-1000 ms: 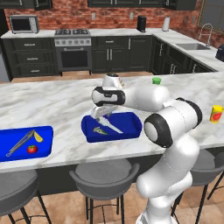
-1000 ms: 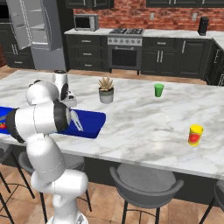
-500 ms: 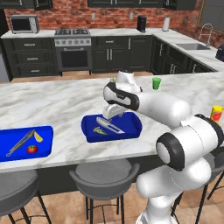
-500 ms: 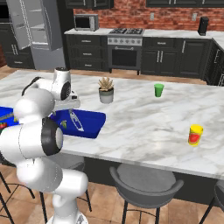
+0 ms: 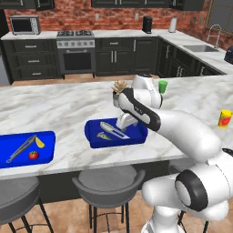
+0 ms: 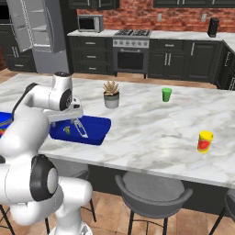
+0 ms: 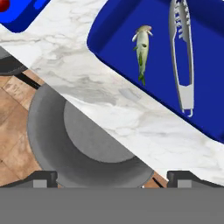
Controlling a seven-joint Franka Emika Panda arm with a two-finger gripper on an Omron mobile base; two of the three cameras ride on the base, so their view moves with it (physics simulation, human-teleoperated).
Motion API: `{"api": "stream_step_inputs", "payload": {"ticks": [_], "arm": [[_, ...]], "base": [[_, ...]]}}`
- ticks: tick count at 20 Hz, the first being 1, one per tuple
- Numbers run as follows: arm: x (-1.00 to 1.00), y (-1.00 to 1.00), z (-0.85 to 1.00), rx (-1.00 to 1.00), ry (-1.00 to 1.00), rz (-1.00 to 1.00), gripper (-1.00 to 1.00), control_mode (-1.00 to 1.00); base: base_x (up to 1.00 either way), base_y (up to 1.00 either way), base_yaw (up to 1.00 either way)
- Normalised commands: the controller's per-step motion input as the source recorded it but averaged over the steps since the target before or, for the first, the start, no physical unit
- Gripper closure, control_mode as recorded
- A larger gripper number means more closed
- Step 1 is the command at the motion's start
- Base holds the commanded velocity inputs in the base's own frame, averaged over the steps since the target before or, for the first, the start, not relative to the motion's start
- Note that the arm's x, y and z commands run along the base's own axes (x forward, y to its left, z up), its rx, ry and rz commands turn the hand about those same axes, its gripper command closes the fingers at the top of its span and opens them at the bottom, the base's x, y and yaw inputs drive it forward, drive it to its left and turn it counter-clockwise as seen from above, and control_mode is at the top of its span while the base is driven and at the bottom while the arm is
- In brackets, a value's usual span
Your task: Gather the lemon wedge and tomato from the fridge and place them on a tray on the dining counter. Then gather the fishs from the fridge and place them on the other tray.
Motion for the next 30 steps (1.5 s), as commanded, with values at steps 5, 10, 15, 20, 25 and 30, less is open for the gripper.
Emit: {"api": "stream_step_inputs", "payload": {"ticks": [5,10,15,20,25,30], "arm": [[-0.43,-0.12,0.27,0.0,0.0,0.0,-1.0,-1.0],[-0.41,-0.02,0.05,0.0,0.0,0.0,-1.0,-1.0],[-0.18,0.0,0.0,0.0,0.0,0.0,-1.0,-1.0],[0.0,0.0,0.0,0.0,0.0,0.0,-1.0,-1.0],[0.0,0.0,0.0,0.0,0.0,0.0,-1.0,-1.0],[0.0,0.0,0.0,0.0,0.0,0.0,-1.0,1.0]], "base": [[0.0,0.0,0.0],[0.0,0.0,0.0],[0.0,0.0,0.0],[0.0,0.0,0.0],[0.0,0.0,0.0],[0.0,0.0,0.0]]}}
